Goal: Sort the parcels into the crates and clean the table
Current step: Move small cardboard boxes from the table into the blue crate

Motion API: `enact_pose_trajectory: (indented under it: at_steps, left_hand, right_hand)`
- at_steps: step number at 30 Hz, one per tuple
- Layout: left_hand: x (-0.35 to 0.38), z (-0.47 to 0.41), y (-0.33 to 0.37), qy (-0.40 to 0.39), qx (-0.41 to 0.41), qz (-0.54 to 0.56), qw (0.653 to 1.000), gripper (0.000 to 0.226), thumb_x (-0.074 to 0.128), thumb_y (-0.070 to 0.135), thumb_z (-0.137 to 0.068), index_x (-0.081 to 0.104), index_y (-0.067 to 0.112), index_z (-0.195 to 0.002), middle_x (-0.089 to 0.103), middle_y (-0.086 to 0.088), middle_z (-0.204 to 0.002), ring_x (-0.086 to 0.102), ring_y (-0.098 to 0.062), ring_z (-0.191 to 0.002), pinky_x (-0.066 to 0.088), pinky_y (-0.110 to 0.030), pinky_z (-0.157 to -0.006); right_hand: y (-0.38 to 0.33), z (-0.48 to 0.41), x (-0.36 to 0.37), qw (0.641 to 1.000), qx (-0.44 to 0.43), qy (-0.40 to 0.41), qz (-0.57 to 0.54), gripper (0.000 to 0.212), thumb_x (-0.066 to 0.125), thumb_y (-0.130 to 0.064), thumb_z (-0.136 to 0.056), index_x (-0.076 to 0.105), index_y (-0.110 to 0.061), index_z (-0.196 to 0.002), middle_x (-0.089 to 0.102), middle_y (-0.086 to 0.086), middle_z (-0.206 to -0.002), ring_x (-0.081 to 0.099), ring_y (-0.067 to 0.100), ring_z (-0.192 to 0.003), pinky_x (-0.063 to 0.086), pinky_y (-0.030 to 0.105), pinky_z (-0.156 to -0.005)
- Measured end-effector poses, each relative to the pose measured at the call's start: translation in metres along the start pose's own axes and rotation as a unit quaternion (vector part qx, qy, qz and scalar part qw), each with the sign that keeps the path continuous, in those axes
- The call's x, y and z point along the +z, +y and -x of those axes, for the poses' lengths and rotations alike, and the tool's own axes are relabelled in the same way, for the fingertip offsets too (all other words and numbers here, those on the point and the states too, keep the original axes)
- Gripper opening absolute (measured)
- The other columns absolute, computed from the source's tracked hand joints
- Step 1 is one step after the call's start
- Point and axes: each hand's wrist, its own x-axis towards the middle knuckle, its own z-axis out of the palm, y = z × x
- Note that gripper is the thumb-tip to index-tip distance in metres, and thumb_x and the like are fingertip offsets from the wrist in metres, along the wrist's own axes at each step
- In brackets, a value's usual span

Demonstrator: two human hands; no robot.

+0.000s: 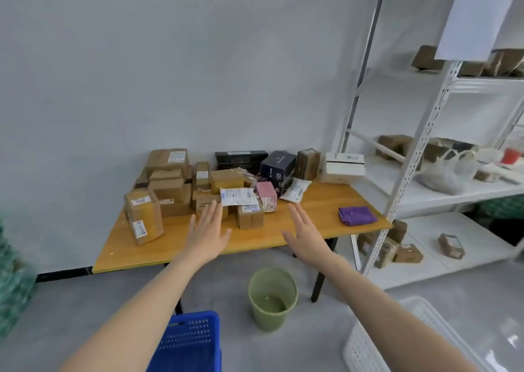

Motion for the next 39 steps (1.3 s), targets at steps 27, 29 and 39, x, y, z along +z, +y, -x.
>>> enact_pose_trajectory:
  at_steps: [27, 29, 39]
  left_hand:
    - [-0.042, -0.24, -0.076, -0.102, 0.004, 0.004, 0.995, 0.096, 0.06, 0.038, -0.088, -0.01, 0.018, -0.151, -0.014, 0.001, -0.158, -0.011, -0.014, -0.145, -0.002, -0.042, -0.118]
    - [-0.058, -0.267, -0.09, -0.058, -0.006, -0.006, 0.998, 0.088, 0.056, 0.033, -0.091, -0.007, 0.017, -0.151, -0.008, 0.0, -0.159, -0.006, -0.015, -0.146, 0.0, -0.042, -0.118]
    - [-0.008, -0.365, -0.133, -0.162, -0.028, -0.034, 0.986, 0.078, 0.049, 0.025, -0.096, -0.005, 0.027, -0.151, -0.002, -0.001, -0.159, 0.002, -0.019, -0.147, 0.002, -0.04, -0.12]
  right_hand:
    - [0.009, -0.271, 0.001, 0.99, -0.052, -0.069, 0.108, 0.075, 0.047, -0.024, -0.095, 0.0, -0.024, -0.153, -0.005, 0.0, -0.16, -0.01, 0.023, -0.147, 0.003, 0.043, -0.118]
    - [0.006, -0.303, 0.014, 0.99, -0.072, -0.072, 0.098, 0.072, 0.043, -0.024, -0.097, -0.002, -0.022, -0.153, -0.001, 0.0, -0.16, -0.008, 0.022, -0.147, 0.003, 0.04, -0.118]
    - [0.03, -0.419, 0.079, 0.967, -0.053, -0.221, 0.118, 0.08, 0.05, -0.019, -0.092, -0.001, -0.026, -0.153, 0.0, -0.001, -0.161, 0.015, 0.027, -0.145, 0.024, 0.045, -0.116]
